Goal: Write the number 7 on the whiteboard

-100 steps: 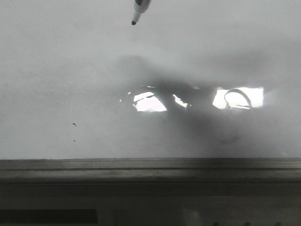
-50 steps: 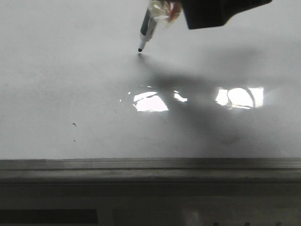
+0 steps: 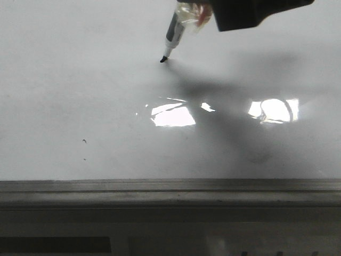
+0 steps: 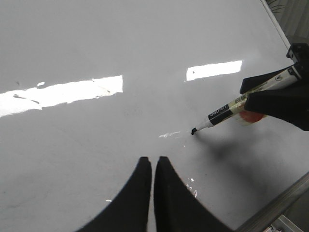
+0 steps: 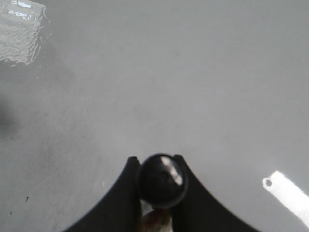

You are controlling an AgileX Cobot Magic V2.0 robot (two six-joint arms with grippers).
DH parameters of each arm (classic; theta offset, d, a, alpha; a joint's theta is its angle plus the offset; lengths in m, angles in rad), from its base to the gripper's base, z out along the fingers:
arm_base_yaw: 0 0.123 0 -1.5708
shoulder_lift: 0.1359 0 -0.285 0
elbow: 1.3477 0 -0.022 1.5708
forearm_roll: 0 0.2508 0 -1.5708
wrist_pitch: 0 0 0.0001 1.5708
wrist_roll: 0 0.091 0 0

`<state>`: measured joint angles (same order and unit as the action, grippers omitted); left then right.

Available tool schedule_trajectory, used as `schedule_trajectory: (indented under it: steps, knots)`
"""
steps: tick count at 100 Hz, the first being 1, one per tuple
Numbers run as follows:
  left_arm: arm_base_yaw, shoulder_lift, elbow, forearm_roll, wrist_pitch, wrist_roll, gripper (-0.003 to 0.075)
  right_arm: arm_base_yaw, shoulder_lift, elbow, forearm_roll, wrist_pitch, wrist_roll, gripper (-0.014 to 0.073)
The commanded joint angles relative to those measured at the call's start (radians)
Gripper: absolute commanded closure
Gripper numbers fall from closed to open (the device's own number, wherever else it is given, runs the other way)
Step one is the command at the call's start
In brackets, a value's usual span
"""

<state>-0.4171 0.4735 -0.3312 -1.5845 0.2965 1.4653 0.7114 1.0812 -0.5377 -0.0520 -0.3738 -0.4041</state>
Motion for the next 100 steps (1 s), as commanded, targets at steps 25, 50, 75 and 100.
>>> schedule_trajectory:
  steps: [25,50,75,100]
  knots:
    - [0.002,0.005,-0.026,-0.028,0.011,-0.009,0.0741,-0.047,-0.091,-0.029,0.028,0.139,-0.069,0.0637]
    - [0.002,0.005,-0.026,-0.028,0.011,-0.009,0.0741,-0.091,-0.111,-0.029,0.028,0.17,-0.069,0.0637]
    - [0.002,0.005,-0.026,-0.028,0.011,-0.009,0.0741,0.0,-0.111,-0.017,0.105,0.317,-0.069,0.0637]
    - [0.002,0.005,-0.026,-0.028,0.011,-0.009,0.0741,0.09,-0.111,0.032,0.155,0.319,-0.069,0.0636]
